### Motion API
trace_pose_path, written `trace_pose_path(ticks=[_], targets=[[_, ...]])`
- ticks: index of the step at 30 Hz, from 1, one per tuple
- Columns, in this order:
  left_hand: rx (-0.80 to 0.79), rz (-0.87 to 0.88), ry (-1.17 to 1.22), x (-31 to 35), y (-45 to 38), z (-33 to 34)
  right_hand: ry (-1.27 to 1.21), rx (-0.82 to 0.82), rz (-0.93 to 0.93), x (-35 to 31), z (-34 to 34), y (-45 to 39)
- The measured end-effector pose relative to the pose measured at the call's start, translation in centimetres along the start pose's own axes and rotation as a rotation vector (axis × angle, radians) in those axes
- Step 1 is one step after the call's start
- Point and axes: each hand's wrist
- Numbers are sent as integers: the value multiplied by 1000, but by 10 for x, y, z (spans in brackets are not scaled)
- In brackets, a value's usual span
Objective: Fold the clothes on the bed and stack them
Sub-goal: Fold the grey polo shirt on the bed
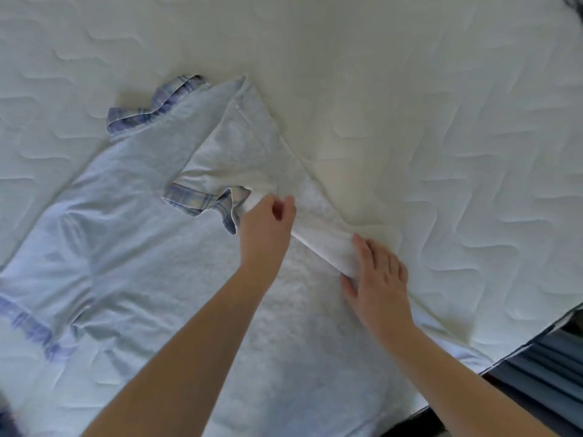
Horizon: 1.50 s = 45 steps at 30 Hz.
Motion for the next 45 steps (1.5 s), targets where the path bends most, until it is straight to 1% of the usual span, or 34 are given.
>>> trace_pose_path(ticks=[2, 4, 6, 8, 9, 11, 15, 19, 21, 23, 26, 29, 30, 32, 34, 36, 38, 41, 43, 45], targets=[[-113, -188, 165, -12, 30, 22, 19, 25, 10, 10, 2, 8], [-175, -306, 322, -18, 48, 41, 39, 26, 17, 19, 3, 15], [-210, -365, 544, -16, 55, 58, 29, -2, 28, 28, 2, 21], [-304, -389, 793, -8, 57, 70, 15, -24, 47, 40, 1, 29], [-370, -392, 873, -4, 58, 75, 19, -31, 59, 45, 1, 34], [-494, -401, 934, 3, 62, 86, 45, -40, 74, 57, 0, 47], [-665, -431, 925, 10, 80, 110, 52, -80, 87, 87, 1, 79], [-763, -491, 825, 10, 110, 131, 115, -156, 178, 115, -3, 120], [-729, -484, 789, 11, 122, 137, 100, -183, 235, 120, -6, 138], [-676, -480, 822, 11, 131, 140, 11, -187, 292, 123, -7, 153], [-619, -452, 876, 5, 140, 142, -317, -116, 398, 124, -6, 176], [-486, -408, 856, -5, 145, 137, -582, -13, 371, 112, -2, 195], [-437, -398, 856, -9, 147, 135, -632, 12, 352, 105, 0, 200], [-369, -399, 843, -20, 151, 127, -637, 14, 328, 93, 5, 208], [-393, -422, 779, -32, 159, 123, -593, -46, 344, 86, 13, 212], [-482, -420, 692, -44, 168, 123, -614, -125, 407, 82, 19, 210], [-555, -391, 648, -51, 175, 124, -664, -156, 458, 80, 25, 207], [-591, -369, 610, -53, 185, 126, -773, -97, 561, 78, 28, 208], [-563, -351, 550, -55, 192, 130, -816, -48, 643, 81, 29, 210], [-510, -330, 460, -58, 199, 134, -814, -34, 675, 87, 30, 213]])
Point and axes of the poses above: each hand's wrist, its own y-axis away from the middle knuckle, its own z-axis out of the palm, x = y × z, and after that the axes turned 9 degrees about -x, right-handed
